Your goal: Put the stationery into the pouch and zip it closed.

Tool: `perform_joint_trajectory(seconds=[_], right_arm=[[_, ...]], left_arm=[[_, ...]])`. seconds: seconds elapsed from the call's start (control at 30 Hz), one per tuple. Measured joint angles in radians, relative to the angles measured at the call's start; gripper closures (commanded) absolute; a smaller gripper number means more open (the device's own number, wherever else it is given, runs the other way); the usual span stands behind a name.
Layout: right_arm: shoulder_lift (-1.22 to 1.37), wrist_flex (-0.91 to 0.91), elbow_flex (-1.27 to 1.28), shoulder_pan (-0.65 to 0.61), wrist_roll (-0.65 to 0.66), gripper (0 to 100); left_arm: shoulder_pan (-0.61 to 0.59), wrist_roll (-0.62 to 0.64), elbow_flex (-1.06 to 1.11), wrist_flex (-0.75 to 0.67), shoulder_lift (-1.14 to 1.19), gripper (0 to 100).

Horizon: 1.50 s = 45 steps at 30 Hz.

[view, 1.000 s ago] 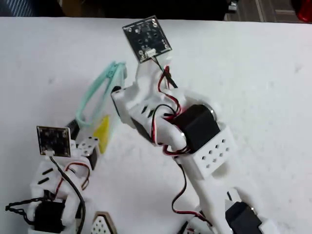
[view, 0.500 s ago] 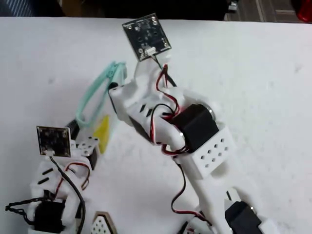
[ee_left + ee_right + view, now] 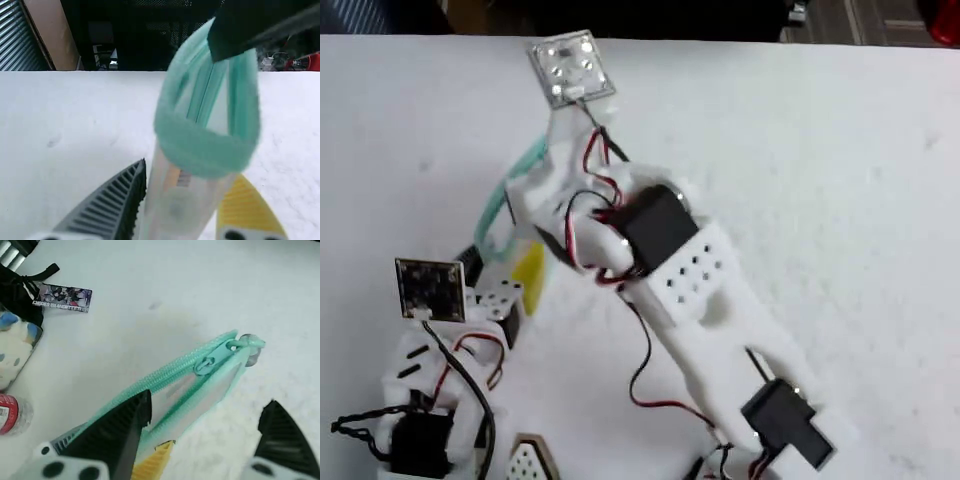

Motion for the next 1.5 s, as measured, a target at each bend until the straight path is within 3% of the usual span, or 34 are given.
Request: perform_joint_trajectory(seconds=[0.13, 0.3, 0.53, 1.1, 1.4, 1.5], right_arm=[[0.009, 0.048, -0.160, -0.005, -0.011, 66.2], [0.101, 0.081, -0.195, -0.028, -0.035, 57.3], [0.173, 0.097, -0.199, -0.081, -0.106, 57.3], [0.166, 0.123, -0.304, -0.094, -0.107, 57.3], [0.281, 0.132, -0.304, -0.107, -0.106, 57.4], [0.285, 0.166, -0.305, -0.107, -0.054, 60.4]], left_arm=[[0.000, 0.000, 0.000, 0.000, 0.000, 77], [0.000, 0.000, 0.000, 0.000, 0.000, 77], [-0.006, 0.000, 0.000, 0.000, 0.000, 77], [0.000, 0.000, 0.000, 0.000, 0.000, 77], [-0.002, 0.000, 0.000, 0.000, 0.000, 77], [0.002, 0.000, 0.000, 0.000, 0.000, 77]])
